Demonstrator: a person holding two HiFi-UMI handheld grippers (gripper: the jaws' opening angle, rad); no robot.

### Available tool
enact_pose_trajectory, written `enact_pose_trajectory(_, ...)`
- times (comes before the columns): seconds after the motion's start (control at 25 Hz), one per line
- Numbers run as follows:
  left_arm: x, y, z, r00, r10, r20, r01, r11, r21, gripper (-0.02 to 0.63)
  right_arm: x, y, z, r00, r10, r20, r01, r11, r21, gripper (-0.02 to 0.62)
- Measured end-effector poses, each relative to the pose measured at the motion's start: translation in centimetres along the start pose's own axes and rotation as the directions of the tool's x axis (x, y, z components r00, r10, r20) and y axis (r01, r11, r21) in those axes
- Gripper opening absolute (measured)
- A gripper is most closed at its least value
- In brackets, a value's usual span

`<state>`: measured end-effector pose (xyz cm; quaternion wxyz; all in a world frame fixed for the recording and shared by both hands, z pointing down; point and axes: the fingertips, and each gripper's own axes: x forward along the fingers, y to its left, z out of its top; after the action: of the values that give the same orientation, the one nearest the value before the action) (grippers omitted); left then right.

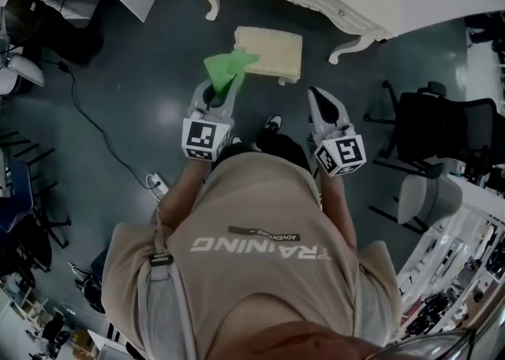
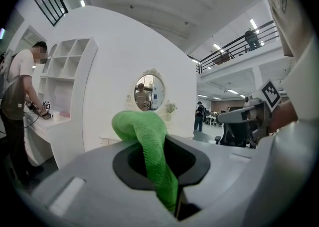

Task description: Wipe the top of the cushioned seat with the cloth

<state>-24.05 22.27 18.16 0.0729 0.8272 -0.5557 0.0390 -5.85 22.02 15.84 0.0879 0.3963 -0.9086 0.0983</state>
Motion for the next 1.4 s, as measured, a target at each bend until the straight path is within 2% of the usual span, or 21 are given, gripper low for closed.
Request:
enact_pose_trajectory(0.16,0.8,-0.3,0.1,1.000,0.028,-0.009,-0.028,1.000,0.005,0.048,0.6,-1.3,0.1,1.000,0.023,0.004,-0.023,1.000,0.009,0.002)
enact_pose_trajectory(0.44,5.1,-0.8,0.9,0.996,0.081,-0.032,-0.080,0.996,0.030,0.048,3.3,-6.3,0.7,0.996,0.079,0.033,-0.080,0.997,0.016,0.002)
enact_pose_trajectory(0.6,8.4,-2.4,2.5,0.996,0.083,-0.027,-0.082,0.995,0.060,0.048,3.5,-9.6,1.7,0.994,0.100,0.044,-0.100,0.995,-0.008,0.002)
enact_pose_trajectory(0.8,13.3,-4.8,3.8,0.996,0.079,-0.031,-0.076,0.993,0.090,0.048,3.7,-14.8,1.7,0.992,0.116,0.044,-0.117,0.993,0.008,0.002)
enact_pose_trajectory(1.04,17.6,-6.8,3.5,0.992,0.107,-0.069,-0.106,0.994,0.019,0.048,4.5,-19.3,0.5,0.987,0.160,0.004,-0.160,0.986,-0.057,0.002)
enact_pose_trajectory(1.24,20.2,-7.0,3.7,0.987,0.121,-0.102,-0.118,0.992,0.033,0.048,5.5,-22.0,1.0,0.985,0.170,0.004,-0.168,0.979,-0.116,0.002)
enact_pose_trajectory(1.4,21.9,-7.1,3.3,0.986,0.123,-0.112,-0.121,0.992,0.022,0.048,6.0,-23.3,0.2,0.986,0.166,0.002,-0.166,0.982,-0.088,0.002)
